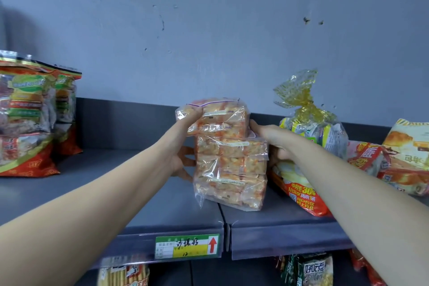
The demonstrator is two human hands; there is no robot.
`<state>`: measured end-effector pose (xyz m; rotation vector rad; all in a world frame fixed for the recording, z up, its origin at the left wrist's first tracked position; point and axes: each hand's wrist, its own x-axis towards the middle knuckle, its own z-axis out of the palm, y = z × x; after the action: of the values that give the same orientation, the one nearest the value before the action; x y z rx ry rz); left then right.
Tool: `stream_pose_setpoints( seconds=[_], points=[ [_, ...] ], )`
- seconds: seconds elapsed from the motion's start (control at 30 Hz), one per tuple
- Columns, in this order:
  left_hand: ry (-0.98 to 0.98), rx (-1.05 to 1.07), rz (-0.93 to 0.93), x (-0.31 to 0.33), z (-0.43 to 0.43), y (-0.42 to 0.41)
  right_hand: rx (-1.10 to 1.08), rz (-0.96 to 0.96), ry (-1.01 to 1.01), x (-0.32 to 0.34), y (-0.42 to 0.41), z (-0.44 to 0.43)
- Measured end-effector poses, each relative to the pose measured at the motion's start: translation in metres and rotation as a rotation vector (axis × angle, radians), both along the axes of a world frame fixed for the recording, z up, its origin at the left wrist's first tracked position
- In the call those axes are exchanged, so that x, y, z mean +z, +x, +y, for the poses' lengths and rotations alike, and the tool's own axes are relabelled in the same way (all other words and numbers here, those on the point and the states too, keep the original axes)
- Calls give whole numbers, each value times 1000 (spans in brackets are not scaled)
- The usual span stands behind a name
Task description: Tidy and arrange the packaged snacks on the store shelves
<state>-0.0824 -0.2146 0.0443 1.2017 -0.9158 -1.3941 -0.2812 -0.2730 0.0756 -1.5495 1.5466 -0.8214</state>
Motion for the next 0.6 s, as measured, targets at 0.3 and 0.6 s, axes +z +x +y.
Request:
stream_pose_setpoints(
  seconds=[0.3,0.6],
  points=[
    [49,-16,-24,-1,4,2,129,-77,181,-10,-5,-3],
    [7,185,-78,16,27,96,517,-42,272,-14,37,37]
  ],
)
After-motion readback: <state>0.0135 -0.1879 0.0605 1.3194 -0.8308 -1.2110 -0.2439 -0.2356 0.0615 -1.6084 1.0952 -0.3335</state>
